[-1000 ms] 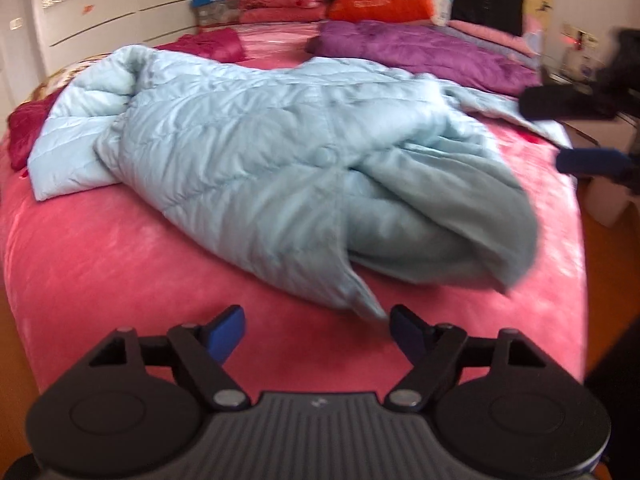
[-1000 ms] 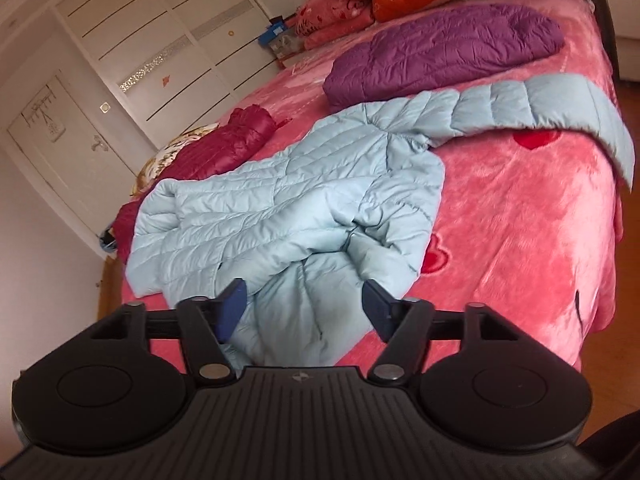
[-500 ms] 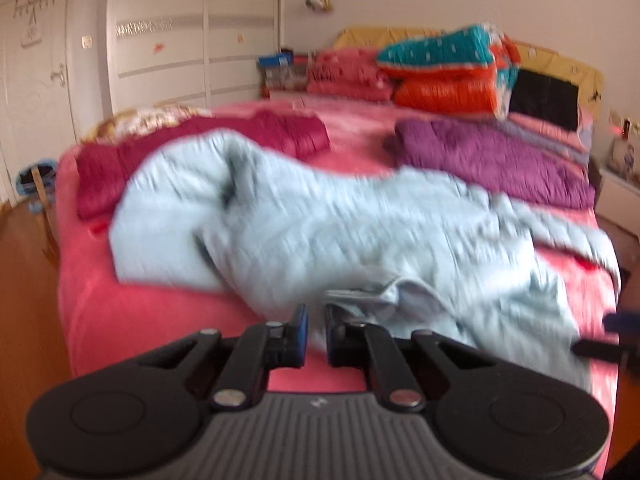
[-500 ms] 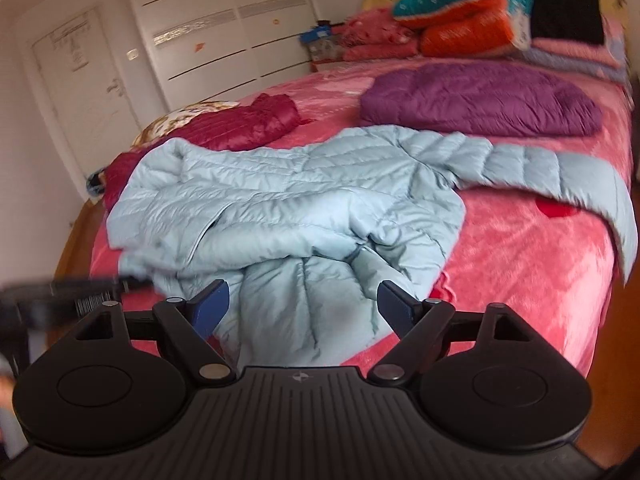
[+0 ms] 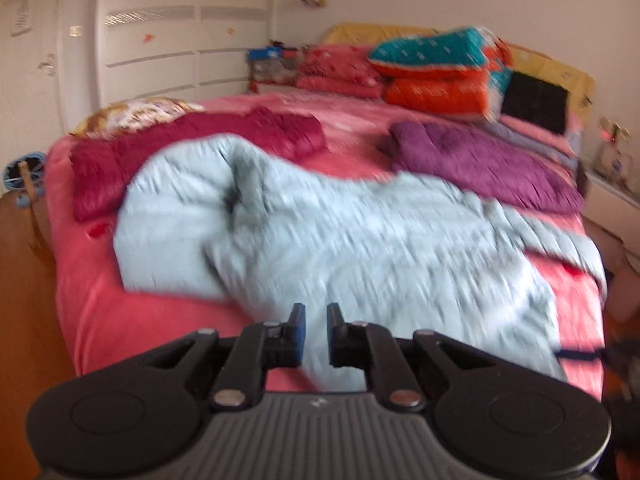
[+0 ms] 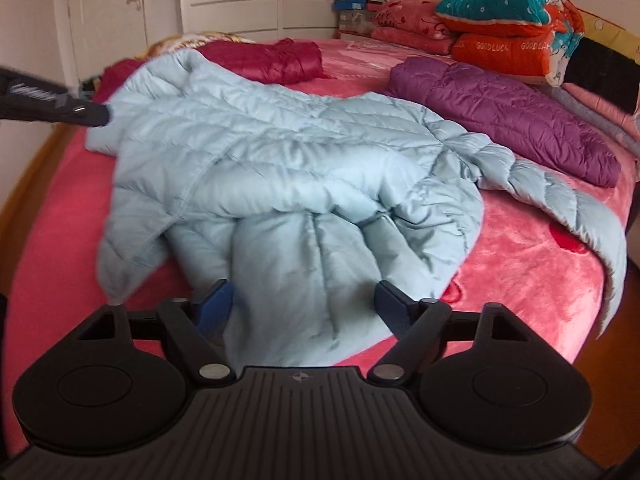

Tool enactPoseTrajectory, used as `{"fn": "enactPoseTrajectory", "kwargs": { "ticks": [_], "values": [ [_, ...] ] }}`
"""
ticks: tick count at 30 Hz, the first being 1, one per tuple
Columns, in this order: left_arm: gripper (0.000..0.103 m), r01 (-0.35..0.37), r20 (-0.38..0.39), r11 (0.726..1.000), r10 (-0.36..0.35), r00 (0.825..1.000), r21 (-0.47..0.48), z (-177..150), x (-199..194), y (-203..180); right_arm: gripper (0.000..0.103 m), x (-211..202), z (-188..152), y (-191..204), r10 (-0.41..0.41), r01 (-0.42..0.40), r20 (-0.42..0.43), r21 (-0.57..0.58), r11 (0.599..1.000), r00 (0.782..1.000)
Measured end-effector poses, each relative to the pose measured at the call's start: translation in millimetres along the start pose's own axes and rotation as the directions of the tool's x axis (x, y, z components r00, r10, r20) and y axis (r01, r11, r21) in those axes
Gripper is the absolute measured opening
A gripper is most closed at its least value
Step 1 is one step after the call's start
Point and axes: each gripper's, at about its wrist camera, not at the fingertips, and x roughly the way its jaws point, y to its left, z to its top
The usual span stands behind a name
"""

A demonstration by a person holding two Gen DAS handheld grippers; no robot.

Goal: Fold large clothes

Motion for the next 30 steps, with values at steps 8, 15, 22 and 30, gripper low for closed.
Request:
{"fn": "enactPoseTrajectory", "kwargs": {
  "ticks": [8, 15, 22, 30],
  "values": [
    [0.046, 0.141, -0.123, 0.977, -0.122, 0.985, 0.161, -45.3, -1.1, -43.2, 0.102, 12.4, -2.0, 8.4, 0.006, -0.006, 0.006, -0.055, 0.998, 1.0],
    [0.063, 0.1, -0.167, 0.961, -0.058, 0.984, 0.257, -52.7, 42.4, -61.3, 0.06, 33.1, 8.7, 10.6, -0.004, 0.005, 0.019, -0.046, 0.999, 1.0],
    [0.015, -0.033, -0.082, 0.986, 0.047, 0.996, 0.162, -27.4, 47.2, -38.0, 0.014, 28.4, 17.2, -29.1, 0.019, -0.024, 0.031, 0.162, 0.986, 0.999],
    [0.008, -0.087, 0.145, 0.985, 0.065, 0.987, 0.15, 32.5, -15.5, -25.9, 0.009, -37.3, 31.4, -37.4, -0.01, -0.036, 0.225, 0.2, 0.979, 0.974]
  ]
}}
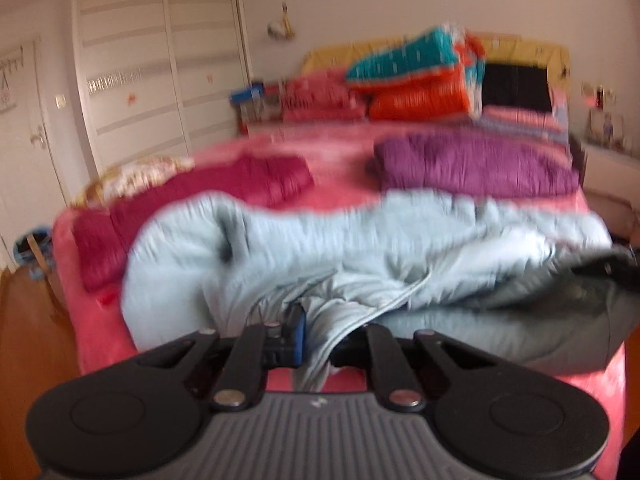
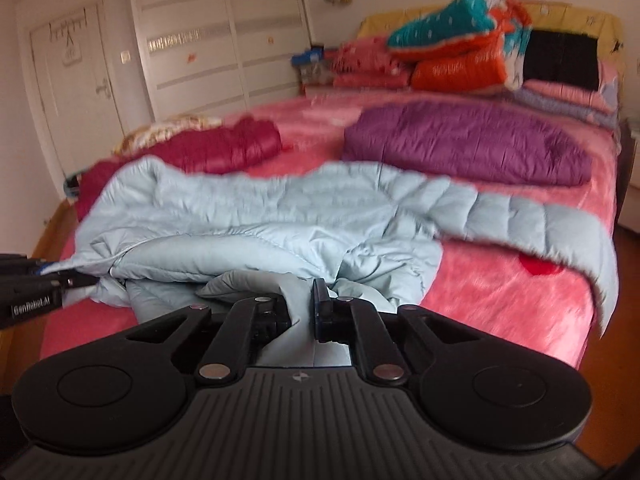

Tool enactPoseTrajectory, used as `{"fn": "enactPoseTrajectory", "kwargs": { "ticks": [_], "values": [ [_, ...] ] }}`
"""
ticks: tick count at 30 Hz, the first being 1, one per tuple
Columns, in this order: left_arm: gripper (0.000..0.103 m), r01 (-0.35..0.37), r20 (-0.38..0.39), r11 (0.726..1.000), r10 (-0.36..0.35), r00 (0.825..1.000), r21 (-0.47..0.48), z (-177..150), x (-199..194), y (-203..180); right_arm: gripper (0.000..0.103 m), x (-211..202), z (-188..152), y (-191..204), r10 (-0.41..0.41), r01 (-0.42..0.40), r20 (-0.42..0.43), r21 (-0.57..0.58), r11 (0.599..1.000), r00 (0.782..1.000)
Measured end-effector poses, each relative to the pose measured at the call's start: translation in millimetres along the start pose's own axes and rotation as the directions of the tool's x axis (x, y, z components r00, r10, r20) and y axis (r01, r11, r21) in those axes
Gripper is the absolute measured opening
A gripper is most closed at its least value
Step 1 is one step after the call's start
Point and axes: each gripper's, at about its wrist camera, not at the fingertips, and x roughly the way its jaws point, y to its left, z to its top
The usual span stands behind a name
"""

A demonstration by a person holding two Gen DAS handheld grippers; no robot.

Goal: Fold large clothes

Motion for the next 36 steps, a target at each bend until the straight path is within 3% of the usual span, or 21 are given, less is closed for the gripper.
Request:
{"fn": "enactPoseTrajectory", "kwargs": {
  "ticks": [6, 12, 17, 22, 24, 26, 29, 32, 33, 36],
  "values": [
    [0.008, 0.014, 0.134, 1.0, -0.016, 0.991, 0.014, 41.7, -41.9, 0.7, 0.008, -53.1, 15.4, -3.9, -0.042, 0.042, 0.145, -0.003, 0.999, 0.989],
    [0.007, 0.075, 0.174, 0.997, -0.076, 0.982, 0.009, 64.0, -66.3, -3.5, 0.008, -94.2, 26.8, -27.4, -0.13, 0.115, 0.225, 0.081, 0.99, 0.965],
    [0.01, 0.08, 0.084, 0.995, -0.085, 0.993, 0.057, 54.3, -49.9, -9.5, 0.008, -109.7, 22.2, -53.6, -0.239, 0.208, 0.212, 0.159, 0.965, 0.948],
    [0.011, 0.083, -0.052, 0.996, -0.081, 0.995, 0.04, 19.3, -23.6, -8.4, 0.009, -97.0, 5.4, -91.4, -0.309, 0.275, 0.087, 0.276, 0.921, 0.947],
    [0.011, 0.085, -0.093, 0.996, -0.082, 0.992, 0.037, 4.8, -18.4, -10.5, 0.011, -89.3, -2.8, -97.5, -0.317, 0.298, 0.03, 0.266, 0.917, 0.948],
    [0.012, 0.089, -0.122, 0.995, -0.084, 0.989, 0.038, -7.0, -16.3, -13.2, 0.015, -81.5, -9.8, -98.7, -0.322, 0.315, -0.011, 0.239, 0.919, 0.947],
    [0.027, 0.092, -0.152, 0.995, -0.084, 0.985, 0.045, -22.5, -15.3, -18.0, 0.022, -80.3, -14.1, -90.9, -0.298, 0.302, -0.053, 0.217, 0.928, 0.953],
    [0.037, 0.098, -0.198, 0.993, -0.085, 0.977, 0.059, -39.4, -12.2, -24.7, 0.044, -71.7, -16.8, -88.0, -0.257, 0.266, -0.069, 0.199, 0.943, 0.964],
    [0.043, 0.1, -0.215, 0.993, -0.084, 0.973, 0.066, -44.5, -12.0, -26.9, 0.06, -67.7, -17.0, -86.4, -0.246, 0.255, -0.07, 0.183, 0.949, 0.967],
    [0.05, 0.13, -0.243, 0.99, -0.115, 0.963, 0.05, -55.4, -18.4, -26.4, 0.072, -62.0, -20.5, -78.0, -0.224, 0.233, -0.078, 0.137, 0.963, 0.971]
  ]
}}
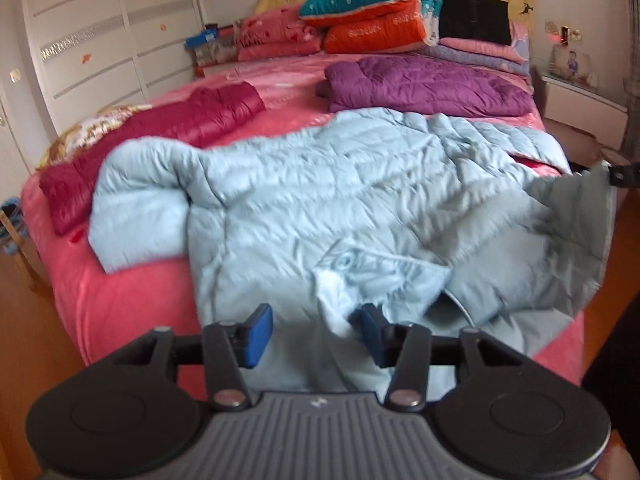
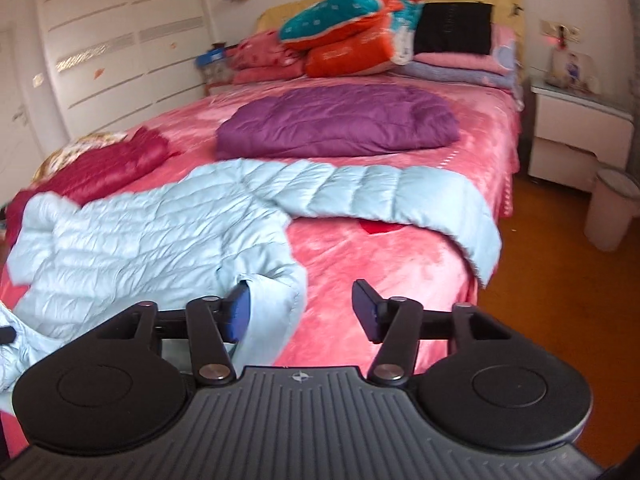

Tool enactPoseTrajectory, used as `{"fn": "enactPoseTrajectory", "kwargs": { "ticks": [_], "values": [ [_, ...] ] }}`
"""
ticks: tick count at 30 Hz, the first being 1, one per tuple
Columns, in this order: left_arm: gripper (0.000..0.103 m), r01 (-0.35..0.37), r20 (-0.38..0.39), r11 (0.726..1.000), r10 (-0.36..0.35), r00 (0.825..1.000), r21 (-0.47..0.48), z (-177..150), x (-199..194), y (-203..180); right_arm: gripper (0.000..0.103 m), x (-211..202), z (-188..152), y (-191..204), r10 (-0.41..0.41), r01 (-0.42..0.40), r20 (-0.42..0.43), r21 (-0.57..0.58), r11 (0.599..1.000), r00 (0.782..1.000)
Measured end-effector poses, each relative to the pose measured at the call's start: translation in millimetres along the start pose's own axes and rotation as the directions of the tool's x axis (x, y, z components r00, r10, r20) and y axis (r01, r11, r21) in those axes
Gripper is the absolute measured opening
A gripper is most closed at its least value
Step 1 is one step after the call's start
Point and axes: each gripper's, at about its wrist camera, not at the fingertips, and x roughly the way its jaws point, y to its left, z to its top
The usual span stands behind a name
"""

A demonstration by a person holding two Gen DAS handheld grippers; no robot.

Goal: Fold large clothes

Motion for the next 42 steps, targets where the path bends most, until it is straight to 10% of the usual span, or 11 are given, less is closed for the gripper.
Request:
{"fn": "enactPoseTrajectory", "kwargs": {
  "ticks": [4, 29, 37, 42],
  "values": [
    [0.064, 0.042, -0.012, 0.999, -0.042, 0.999, -0.02, -13.7, -18.1, 2.6, 0.1, 0.8, 2.3, -3.1, -0.042, 0.043, 0.017, -0.008, 0.999, 0.999],
    [0.072, -0.016, -0.204, 1.0, 0.016, 0.979, 0.003, -45.0, 21.9, 9.1, 0.103, -26.2, 9.7, -33.3, -0.208, 0.195, 0.048, 0.188, 0.963, 0.977],
    [0.016, 0.012, -0.069, 0.989, -0.022, 0.997, -0.146, -17.3, 8.7, 32.9, 0.103, -18.9, 6.8, -21.3, -0.066, 0.056, 0.048, 0.186, 0.981, 0.997],
    [0.012, 0.081, 0.065, 0.971, -0.068, 0.996, -0.226, 10.9, -30.6, 42.3, 0.103, -25.8, 10.2, -18.3, -0.055, 0.042, 0.086, 0.152, 0.988, 0.995]
  ]
}}
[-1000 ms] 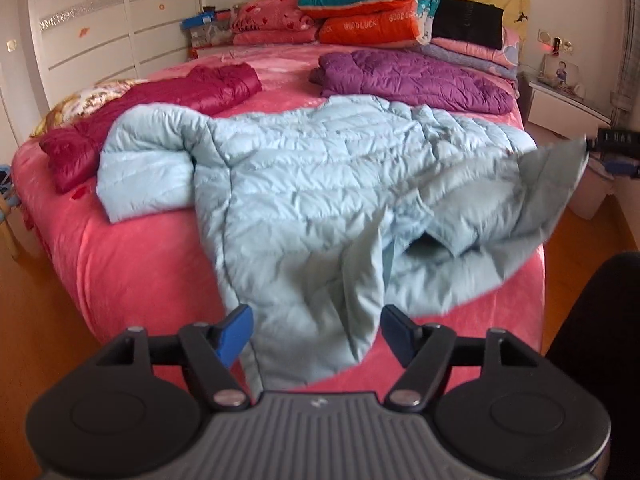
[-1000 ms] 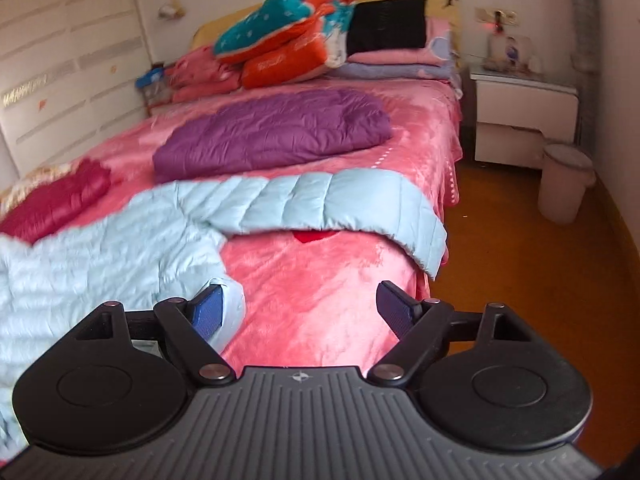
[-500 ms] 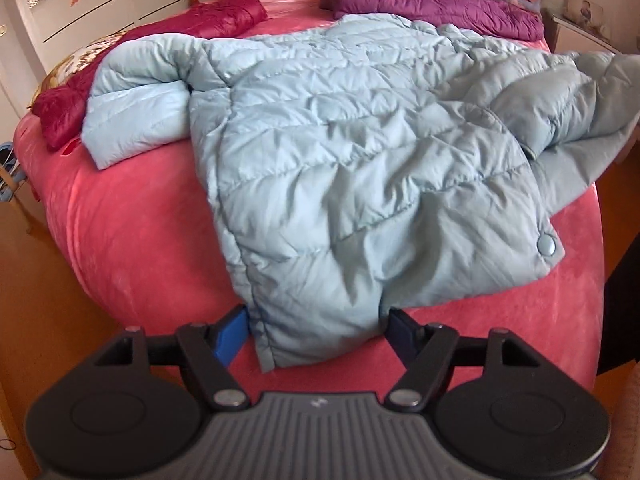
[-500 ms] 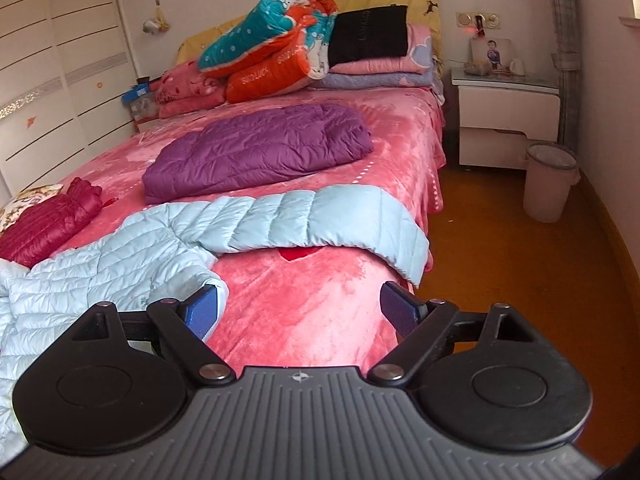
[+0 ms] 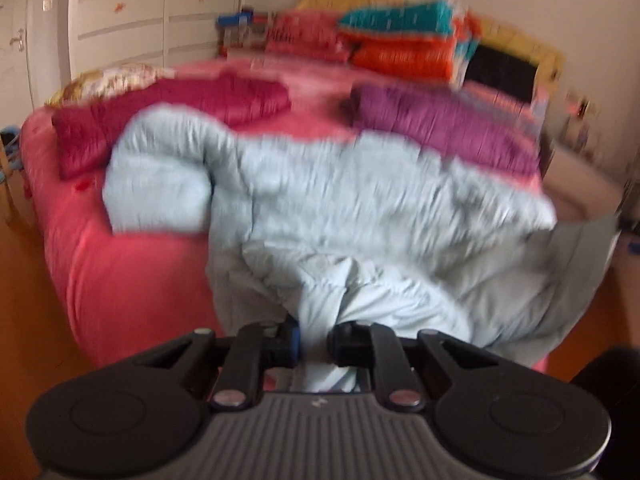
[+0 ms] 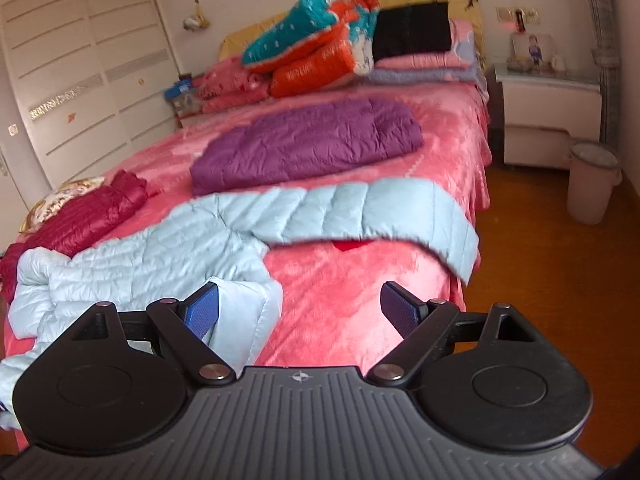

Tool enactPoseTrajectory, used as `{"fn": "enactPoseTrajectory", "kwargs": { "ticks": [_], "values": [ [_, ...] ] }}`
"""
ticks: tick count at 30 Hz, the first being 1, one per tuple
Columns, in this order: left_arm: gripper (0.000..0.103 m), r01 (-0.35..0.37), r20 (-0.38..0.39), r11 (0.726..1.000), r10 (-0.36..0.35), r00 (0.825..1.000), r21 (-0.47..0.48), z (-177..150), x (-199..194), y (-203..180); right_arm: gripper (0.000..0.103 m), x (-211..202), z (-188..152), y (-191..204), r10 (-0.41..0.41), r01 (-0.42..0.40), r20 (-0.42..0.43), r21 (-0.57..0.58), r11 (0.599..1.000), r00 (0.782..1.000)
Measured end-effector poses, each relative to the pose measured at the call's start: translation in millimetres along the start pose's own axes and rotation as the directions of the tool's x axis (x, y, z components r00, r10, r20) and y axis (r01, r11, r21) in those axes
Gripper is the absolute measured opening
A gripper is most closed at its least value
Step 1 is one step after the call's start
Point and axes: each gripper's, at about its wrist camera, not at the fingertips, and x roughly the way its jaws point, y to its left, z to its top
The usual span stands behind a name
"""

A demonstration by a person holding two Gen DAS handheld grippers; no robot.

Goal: Fold large clothes

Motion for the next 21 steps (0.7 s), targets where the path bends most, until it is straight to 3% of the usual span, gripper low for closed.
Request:
{"fn": "enactPoseTrajectory", "kwargs": {
  "ticks": [5, 9, 14, 18, 21],
  "values": [
    [0.012, 0.048, 0.078, 0.999, -0.046, 0.996, -0.023, 26.2, -42.1, -3.5, 0.103, -18.3, 15.5, -13.2, -0.017, 0.011, 0.086, 0.067, 0.998, 0.996],
    [0.012, 0.049, 0.052, 0.999, -0.048, 0.997, -0.004, 28.5, -63.2, -1.2, 0.103, -26.1, 22.2, -17.6, -0.094, 0.087, 0.102, 0.07, 0.994, 0.99],
    [0.016, -0.008, -0.013, 1.0, 0.008, 1.0, -0.004, 10.4, -61.4, 12.1, 0.103, -24.0, 21.7, -14.5, -0.134, 0.134, 0.019, 0.008, 0.991, 0.991],
    [0.028, -0.035, -0.039, 0.999, 0.035, 0.999, -0.011, -0.2, -61.8, 18.2, 0.103, -27.2, 15.9, -8.2, -0.16, 0.155, -0.048, -0.093, 0.983, 0.986],
    [0.037, 0.008, -0.064, 1.0, -0.008, 0.998, 0.003, -6.3, -60.4, 10.5, 0.103, -34.6, 10.2, -13.1, -0.196, 0.187, -0.072, -0.121, 0.975, 0.978]
  ]
}}
